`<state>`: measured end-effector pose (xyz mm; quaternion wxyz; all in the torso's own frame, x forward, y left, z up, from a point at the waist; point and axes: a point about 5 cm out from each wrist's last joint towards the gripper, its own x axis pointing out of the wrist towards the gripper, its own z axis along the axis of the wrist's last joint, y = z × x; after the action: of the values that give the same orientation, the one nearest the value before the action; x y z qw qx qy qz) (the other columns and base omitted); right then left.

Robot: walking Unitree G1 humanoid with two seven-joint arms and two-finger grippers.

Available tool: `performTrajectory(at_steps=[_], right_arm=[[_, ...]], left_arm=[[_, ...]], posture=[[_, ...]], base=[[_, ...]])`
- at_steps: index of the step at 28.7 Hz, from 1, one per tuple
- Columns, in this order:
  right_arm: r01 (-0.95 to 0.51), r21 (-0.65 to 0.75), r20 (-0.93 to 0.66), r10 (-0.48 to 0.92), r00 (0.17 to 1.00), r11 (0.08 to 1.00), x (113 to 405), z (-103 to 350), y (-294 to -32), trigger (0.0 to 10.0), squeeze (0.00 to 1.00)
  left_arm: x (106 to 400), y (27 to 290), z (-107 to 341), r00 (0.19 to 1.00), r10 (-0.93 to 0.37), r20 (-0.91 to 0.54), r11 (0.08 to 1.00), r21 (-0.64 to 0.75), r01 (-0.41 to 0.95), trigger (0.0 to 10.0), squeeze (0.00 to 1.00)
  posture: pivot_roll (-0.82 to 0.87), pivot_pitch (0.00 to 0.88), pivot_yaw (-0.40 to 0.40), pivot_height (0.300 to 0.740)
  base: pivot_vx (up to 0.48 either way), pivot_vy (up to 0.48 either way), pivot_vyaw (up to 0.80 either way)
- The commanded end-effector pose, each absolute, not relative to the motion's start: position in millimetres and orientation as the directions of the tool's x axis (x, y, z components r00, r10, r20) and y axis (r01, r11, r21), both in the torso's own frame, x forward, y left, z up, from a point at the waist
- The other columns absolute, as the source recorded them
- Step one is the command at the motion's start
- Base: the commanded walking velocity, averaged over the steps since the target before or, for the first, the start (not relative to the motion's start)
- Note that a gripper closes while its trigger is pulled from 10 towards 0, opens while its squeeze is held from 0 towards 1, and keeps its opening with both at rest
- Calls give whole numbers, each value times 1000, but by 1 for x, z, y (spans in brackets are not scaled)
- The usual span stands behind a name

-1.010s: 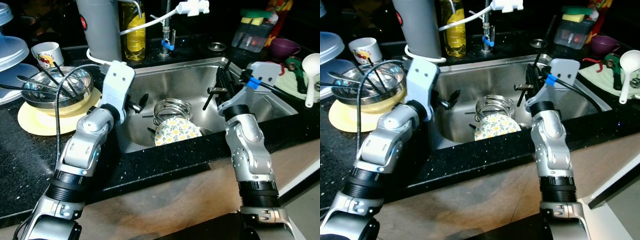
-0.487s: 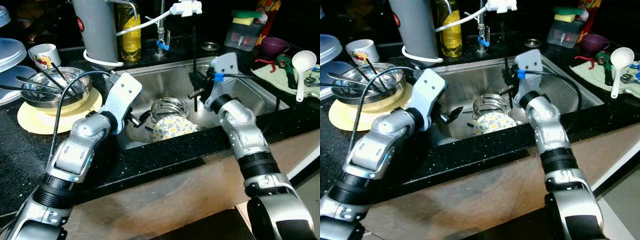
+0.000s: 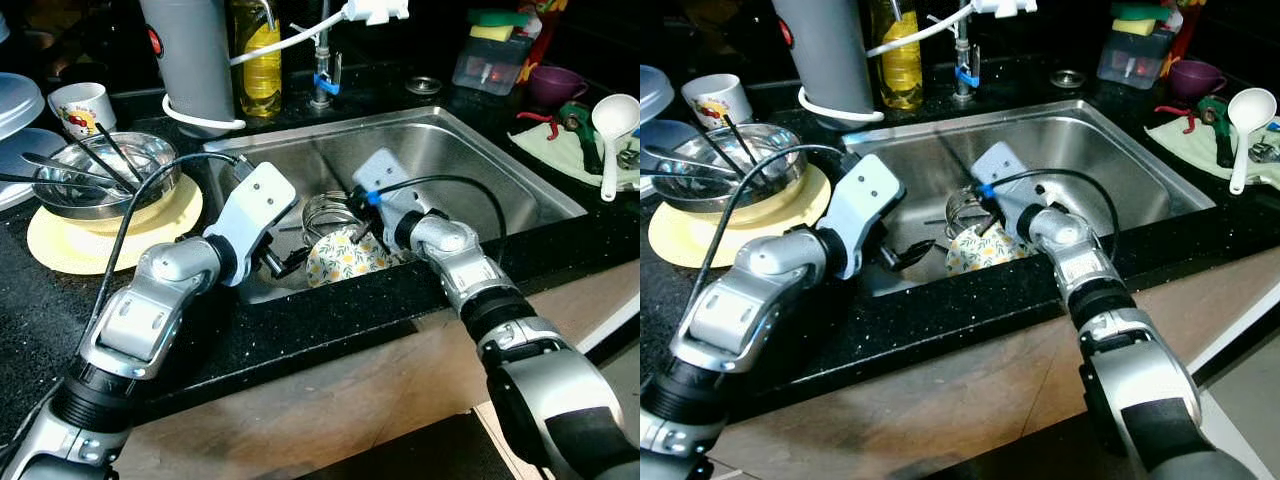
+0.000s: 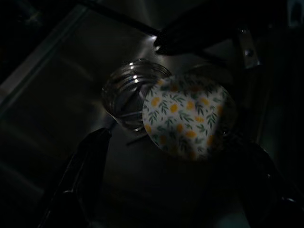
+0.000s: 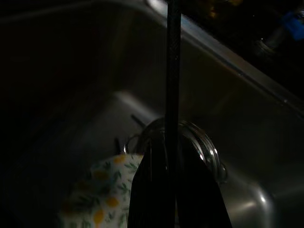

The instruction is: Kitchen organization

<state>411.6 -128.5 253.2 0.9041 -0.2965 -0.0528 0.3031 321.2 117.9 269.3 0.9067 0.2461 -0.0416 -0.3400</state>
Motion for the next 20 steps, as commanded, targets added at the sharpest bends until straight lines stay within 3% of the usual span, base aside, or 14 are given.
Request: performTrajectory(at_steps=[1, 12, 14, 15, 18, 19, 20], right_arm=[[-528, -599, -128, 578, 806, 602, 413, 255, -130, 10000, 0], [-502, -663, -168, 543, 823, 556, 416, 257, -137, 10000, 0], [-501, -661, -170, 539, 825, 559, 416, 257, -138, 10000, 855], [-499, -664, -173, 534, 827, 558, 416, 257, -138, 10000, 1000], [-481, -673, -163, 522, 837, 562, 417, 257, -139, 10000, 1000], [-470, -676, -152, 516, 843, 568, 417, 258, -140, 10000, 906], [-461, -677, -143, 512, 847, 573, 417, 259, -140, 10000, 102]], left_arm=[[315, 115, 265, 738, -663, -128, 613, 472, 633, 10000, 0], [309, 112, 262, 710, -682, -176, 578, 465, 671, 10000, 0], [309, 112, 262, 712, -679, -179, 578, 468, 669, 10000, 0], [310, 113, 262, 714, -676, -182, 579, 468, 668, 10000, 0], [309, 113, 262, 714, -676, -182, 580, 467, 668, 10000, 0], [309, 113, 262, 715, -675, -182, 581, 467, 667, 10000, 0], [309, 113, 262, 715, -675, -182, 581, 467, 667, 10000, 0]], posture=[[-62, 167, -5, 740], [-64, 166, -6, 740], [-63, 169, -7, 740], [-64, 170, -7, 740], [-64, 170, -7, 740], [-64, 170, -7, 740], [-64, 170, -7, 740]], base=[[0, 0, 0], [0, 0, 0], [0, 0, 0], [0, 0, 0], [0, 0, 0], [0, 0, 0], [0, 0, 0]])
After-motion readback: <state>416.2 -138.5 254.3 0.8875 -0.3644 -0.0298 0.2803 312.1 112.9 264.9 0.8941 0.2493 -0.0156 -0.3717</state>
